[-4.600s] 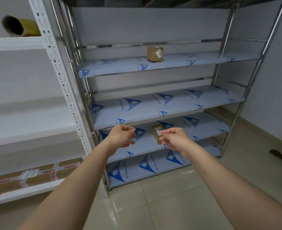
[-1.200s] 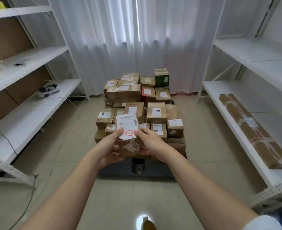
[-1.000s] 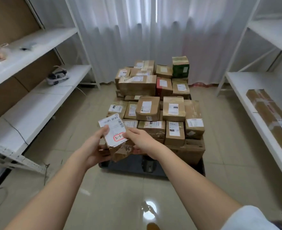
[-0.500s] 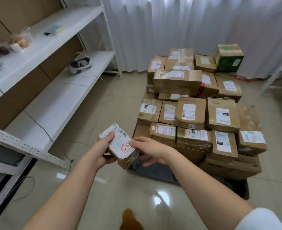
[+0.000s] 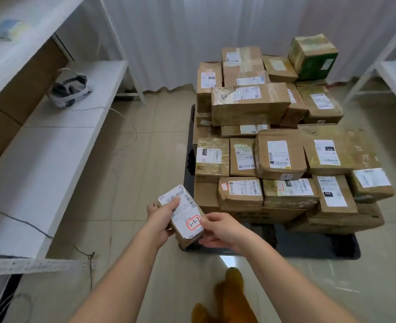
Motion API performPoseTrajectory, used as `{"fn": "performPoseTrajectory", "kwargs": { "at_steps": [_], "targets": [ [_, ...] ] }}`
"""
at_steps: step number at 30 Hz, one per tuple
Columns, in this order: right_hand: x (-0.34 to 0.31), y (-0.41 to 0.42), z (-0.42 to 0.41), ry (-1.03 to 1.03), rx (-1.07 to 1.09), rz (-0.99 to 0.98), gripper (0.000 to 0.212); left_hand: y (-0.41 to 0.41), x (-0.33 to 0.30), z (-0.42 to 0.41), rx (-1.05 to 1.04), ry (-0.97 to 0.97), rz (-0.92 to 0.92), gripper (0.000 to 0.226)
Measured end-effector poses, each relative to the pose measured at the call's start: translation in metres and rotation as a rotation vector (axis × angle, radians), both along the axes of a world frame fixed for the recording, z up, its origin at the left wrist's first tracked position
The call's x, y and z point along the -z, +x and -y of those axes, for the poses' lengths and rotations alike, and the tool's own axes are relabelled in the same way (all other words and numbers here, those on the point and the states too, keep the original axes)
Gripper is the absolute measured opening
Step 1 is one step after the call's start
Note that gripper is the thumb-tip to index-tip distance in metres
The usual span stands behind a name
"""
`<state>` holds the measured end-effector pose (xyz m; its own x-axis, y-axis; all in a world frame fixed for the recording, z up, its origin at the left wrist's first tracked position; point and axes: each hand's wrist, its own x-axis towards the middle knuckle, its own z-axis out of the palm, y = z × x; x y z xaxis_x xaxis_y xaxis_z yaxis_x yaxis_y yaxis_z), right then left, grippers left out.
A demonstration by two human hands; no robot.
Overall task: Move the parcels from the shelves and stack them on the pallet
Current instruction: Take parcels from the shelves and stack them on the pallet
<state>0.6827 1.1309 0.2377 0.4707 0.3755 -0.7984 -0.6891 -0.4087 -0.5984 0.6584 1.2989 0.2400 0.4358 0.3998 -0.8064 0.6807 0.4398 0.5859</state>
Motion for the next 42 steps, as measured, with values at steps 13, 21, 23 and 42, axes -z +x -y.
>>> {"fn": "performPoseTrajectory", "kwargs": {
  "at_steps": [13, 21, 23, 42],
  "targets": [
    [0.172, 0.104, -0.016, -0.212, 0.225, 0.013, 0.034, 0.108, 0.166, 0.009, 0.103, -0.148, -0.174, 0.029],
    [0.22, 0.126, -0.033, -0.31, 0.151, 0.059, 0.029, 0.139, 0.218, 0.016, 0.163, -0.102, -0.201, 0.042],
    [0.224, 0.128, -0.034, -0.341, 0.169, 0.051, 0.025, 0.141, 0.224, 0.017, 0.135, -0.097, -0.196, 0.039],
    [0.222, 0.161, -0.037, -0.531, -0.106, 0.287, 0.014, 0.15, 0.231, 0.005, 0.08, 0.014, -0.176, 0.055]
  ]
}}
